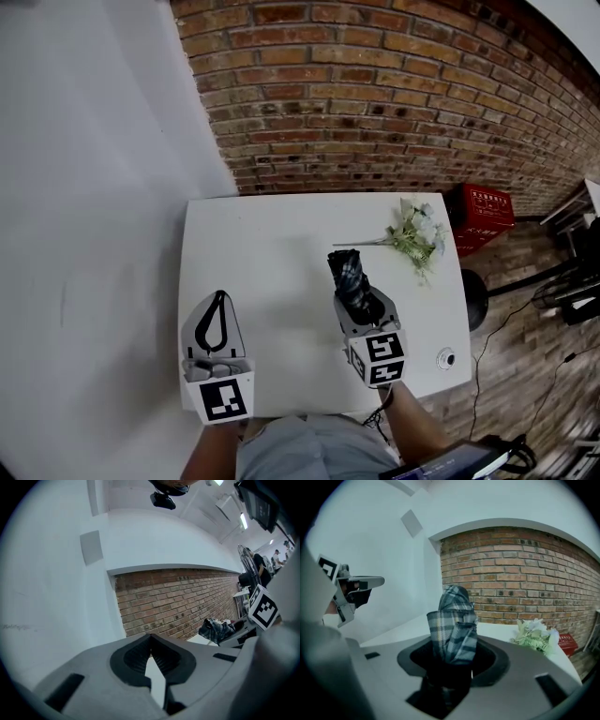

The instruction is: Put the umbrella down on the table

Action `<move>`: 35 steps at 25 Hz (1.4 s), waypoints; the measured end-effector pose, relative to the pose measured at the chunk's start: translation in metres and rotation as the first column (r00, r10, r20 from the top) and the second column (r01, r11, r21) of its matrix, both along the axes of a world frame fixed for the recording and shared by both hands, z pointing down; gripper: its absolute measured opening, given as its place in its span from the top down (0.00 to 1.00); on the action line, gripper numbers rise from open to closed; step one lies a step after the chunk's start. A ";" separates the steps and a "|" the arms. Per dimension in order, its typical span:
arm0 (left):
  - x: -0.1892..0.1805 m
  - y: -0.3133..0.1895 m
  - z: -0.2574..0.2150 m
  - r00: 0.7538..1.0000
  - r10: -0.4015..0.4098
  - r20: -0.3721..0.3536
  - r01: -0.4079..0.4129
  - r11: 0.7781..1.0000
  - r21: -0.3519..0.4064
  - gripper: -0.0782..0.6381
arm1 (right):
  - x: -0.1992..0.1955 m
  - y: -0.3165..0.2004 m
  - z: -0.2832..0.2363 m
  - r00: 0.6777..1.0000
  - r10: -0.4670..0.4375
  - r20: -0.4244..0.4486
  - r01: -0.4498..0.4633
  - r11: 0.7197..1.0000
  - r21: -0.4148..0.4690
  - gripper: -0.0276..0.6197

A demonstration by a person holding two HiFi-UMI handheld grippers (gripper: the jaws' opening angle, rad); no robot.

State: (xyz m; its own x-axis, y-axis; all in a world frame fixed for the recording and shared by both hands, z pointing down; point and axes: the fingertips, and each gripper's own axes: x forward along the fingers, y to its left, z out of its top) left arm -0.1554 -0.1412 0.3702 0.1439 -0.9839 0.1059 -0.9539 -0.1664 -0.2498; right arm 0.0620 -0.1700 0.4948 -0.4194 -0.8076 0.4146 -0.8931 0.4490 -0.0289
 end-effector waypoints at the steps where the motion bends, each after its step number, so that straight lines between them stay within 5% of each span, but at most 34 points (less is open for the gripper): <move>1: 0.000 -0.001 0.001 1.000 0.000 0.000 0.000 1.000 -0.003 0.88 | 0.000 0.000 0.003 1.000 0.000 -0.002 0.000 1.000 -0.005 0.65; 35: -0.004 -0.020 0.025 1.000 -0.006 0.018 0.007 0.998 -0.063 0.88 | 0.002 -0.014 0.060 1.000 0.012 -0.006 -0.013 0.992 -0.128 0.64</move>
State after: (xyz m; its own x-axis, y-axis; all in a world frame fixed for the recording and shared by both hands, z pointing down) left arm -0.1596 -0.1610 0.3949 0.1354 -0.9760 0.1703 -0.9504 -0.1765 -0.2560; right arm 0.0642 -0.1844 0.5550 -0.4070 -0.7529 0.5172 -0.8990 0.4305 -0.0808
